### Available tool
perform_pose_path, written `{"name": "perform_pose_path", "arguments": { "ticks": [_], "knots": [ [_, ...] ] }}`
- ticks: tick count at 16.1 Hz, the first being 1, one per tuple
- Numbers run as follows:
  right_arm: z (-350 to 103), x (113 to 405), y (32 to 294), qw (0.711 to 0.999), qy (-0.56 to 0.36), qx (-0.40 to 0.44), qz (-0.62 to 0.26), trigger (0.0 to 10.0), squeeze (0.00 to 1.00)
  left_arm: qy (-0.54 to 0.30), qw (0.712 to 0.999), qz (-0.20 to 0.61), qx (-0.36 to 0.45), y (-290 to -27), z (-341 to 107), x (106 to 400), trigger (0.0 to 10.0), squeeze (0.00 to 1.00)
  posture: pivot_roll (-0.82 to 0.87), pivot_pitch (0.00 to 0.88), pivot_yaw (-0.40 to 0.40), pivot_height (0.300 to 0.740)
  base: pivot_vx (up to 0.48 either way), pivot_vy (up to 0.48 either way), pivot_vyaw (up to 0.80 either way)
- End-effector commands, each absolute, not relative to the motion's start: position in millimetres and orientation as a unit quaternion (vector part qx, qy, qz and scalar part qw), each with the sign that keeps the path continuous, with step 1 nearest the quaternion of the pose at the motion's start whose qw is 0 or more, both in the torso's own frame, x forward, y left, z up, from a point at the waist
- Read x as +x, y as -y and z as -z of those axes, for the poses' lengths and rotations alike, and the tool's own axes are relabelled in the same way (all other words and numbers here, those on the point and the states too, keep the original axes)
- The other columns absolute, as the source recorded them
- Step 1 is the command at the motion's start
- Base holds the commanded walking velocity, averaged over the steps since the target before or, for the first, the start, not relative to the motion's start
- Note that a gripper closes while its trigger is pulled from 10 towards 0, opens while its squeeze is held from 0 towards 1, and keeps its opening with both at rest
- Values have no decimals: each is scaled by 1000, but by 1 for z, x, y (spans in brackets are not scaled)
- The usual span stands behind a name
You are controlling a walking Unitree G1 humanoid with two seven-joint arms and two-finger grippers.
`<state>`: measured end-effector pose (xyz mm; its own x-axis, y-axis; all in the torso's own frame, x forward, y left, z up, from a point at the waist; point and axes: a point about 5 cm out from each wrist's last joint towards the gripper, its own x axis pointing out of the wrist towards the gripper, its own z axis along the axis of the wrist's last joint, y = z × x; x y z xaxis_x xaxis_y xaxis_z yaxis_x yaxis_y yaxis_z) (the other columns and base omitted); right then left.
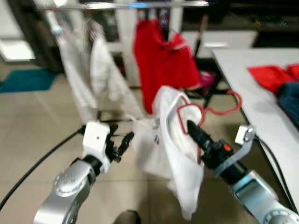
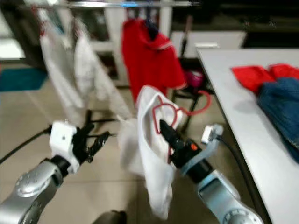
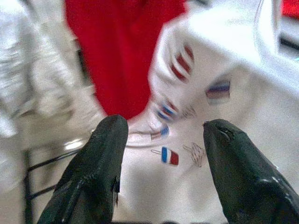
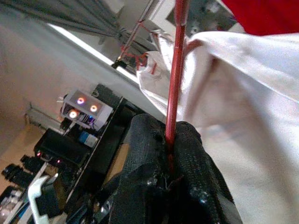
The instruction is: Hang hanger
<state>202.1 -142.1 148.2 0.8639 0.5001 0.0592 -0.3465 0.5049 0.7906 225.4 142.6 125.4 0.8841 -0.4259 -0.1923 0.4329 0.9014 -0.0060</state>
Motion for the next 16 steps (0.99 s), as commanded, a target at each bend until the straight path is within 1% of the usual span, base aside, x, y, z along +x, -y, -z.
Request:
{"name": "perform_pose_path", "arguments": {
  "ticks": [1, 2, 3, 5, 6, 9, 10, 11, 12, 13, 14, 15, 16],
  "knots": [
    [-154, 205, 151, 875, -61, 424, -224, 10000, 0, -90, 967, 237, 28, -136, -125, 226, 10000, 0, 28, 66, 34, 740, 0, 0, 800],
    [-153, 212, 154, 888, -57, 410, -200, 10000, 0, -76, 969, 231, 29, -136, -134, 234, 10000, 0, 35, 65, 29, 740, 0, 0, 800],
    [-153, 216, 155, 892, -54, 402, -198, 10000, 0, -72, 972, 223, 25, -136, -136, 236, 10000, 0, 53, 60, 25, 740, 0, 0, 800],
    [-151, 225, 150, 916, -62, 334, -216, 10000, 0, -74, 971, 224, 38, -139, -134, 233, 10000, 0, 55, 57, 12, 740, 0, 0, 800],
    [-154, 232, 152, 921, -56, 329, -202, 10000, 0, -73, 970, 227, 47, -140, -134, 234, 10000, 0, 64, 55, -8, 740, 0, 0, 800],
    [-158, 246, 150, 936, -39, 279, -212, 10000, 0, -68, 972, 220, 44, -135, -136, 245, 10000, 0, 77, 47, -14, 740, 0, 0, 796],
    [-160, 249, 147, 938, -41, 264, -220, 10000, 0, -60, 968, 244, 19, -130, -140, 248, 10000, 1000, 76, 38, -16, 740, 0, 0, 0],
    [-165, 251, 142, 939, -37, 247, -238, 10000, 0, -57, 964, 260, 15, -126, -145, 256, 10000, 1000, 75, 35, -14, 740, 0, 0, 0],
    [-168, 252, 138, 939, -32, 236, -250, 10000, 0, -55, 962, 266, 28, -124, -147, 264, 10000, 1000, 72, 29, -9, 740, 0, 0, 0],
    [-170, 252, 134, 941, -31, 208, -266, 10000, 0, -51, 963, 262, 45, -121, -151, 279, 10000, 1000, 61, 24, -1, 740, 0, 0, 0],
    [-169, 252, 133, 942, -34, 198, -268, 10000, 0, -45, 963, 260, 52, -118, -154, 287, 10000, 1000, 51, 19, 8, 740, 0, 0, 0],
    [-169, 252, 132, 944, -34, 189, -268, 10000, 0, -33, 963, 261, 57, -112, -159, 295, 10000, 643, 42, 19, 14, 740, 0, 0, 0],
    [-170, 253, 132, 945, -32, 184, -269, 10000, 0, -25, 963, 263, 61, -107, -163, 301, 10000, 212, 41, 20, 15, 740, 0, 0, 0]
  ]
}}
